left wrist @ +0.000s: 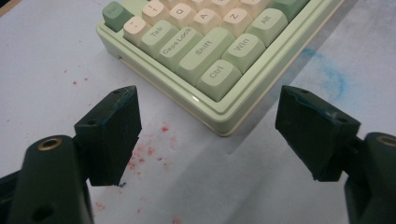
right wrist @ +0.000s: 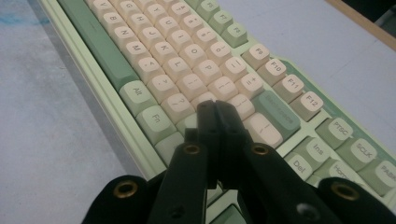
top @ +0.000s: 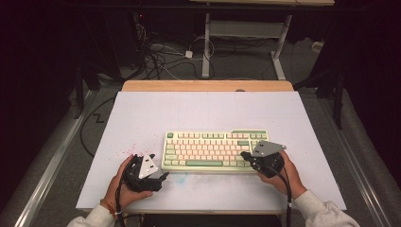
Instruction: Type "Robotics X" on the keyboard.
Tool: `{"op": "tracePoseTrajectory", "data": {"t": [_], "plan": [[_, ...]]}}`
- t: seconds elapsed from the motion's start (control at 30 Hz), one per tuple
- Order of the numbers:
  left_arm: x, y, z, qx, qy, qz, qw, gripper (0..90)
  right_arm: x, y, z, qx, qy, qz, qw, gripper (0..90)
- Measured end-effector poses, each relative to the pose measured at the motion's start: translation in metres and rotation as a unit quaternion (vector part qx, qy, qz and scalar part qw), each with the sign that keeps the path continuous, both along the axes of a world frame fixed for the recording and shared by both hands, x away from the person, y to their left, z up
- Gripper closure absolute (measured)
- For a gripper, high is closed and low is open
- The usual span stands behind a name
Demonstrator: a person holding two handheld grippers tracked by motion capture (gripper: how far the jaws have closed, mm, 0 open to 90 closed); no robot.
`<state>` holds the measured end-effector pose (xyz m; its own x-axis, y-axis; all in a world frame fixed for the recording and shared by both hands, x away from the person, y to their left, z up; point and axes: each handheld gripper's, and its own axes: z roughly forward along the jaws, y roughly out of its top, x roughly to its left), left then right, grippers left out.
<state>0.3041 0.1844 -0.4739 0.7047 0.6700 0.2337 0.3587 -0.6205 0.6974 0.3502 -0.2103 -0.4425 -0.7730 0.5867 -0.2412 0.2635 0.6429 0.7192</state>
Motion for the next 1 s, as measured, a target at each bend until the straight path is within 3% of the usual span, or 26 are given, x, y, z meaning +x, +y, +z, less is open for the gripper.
{"op": "tracePoseTrajectory", "data": {"t": [0.37,0.43,0.57,0.67,0.77,1.0], "plan": [[-0.004,0.008,0.006,-0.013,0.005,0.002,0.9999,34.7,0.010,0.005,-0.010,-0.018,0.014,-0.006,0.9997,90.0],[-0.004,0.010,0.008,-0.024,0.010,0.000,0.9997,42.6,0.010,0.004,-0.011,-0.018,0.016,-0.006,0.9997,90.0],[-0.002,0.015,0.015,-0.045,0.026,-0.001,0.9987,69.3,0.010,0.003,-0.013,-0.017,0.020,-0.008,0.9996,90.0],[-0.002,0.016,0.018,-0.049,0.034,-0.005,0.9982,81.9,0.010,0.003,-0.014,-0.015,0.018,-0.009,0.9997,90.0],[-0.002,0.015,0.020,-0.042,0.035,-0.009,0.9985,87.5,0.010,0.003,-0.015,-0.013,0.016,-0.010,0.9997,90.0],[0.003,0.011,0.026,-0.042,0.040,-0.014,0.9982,87.7,0.009,0.003,-0.015,-0.010,0.015,-0.011,0.9998,90.0]]}}
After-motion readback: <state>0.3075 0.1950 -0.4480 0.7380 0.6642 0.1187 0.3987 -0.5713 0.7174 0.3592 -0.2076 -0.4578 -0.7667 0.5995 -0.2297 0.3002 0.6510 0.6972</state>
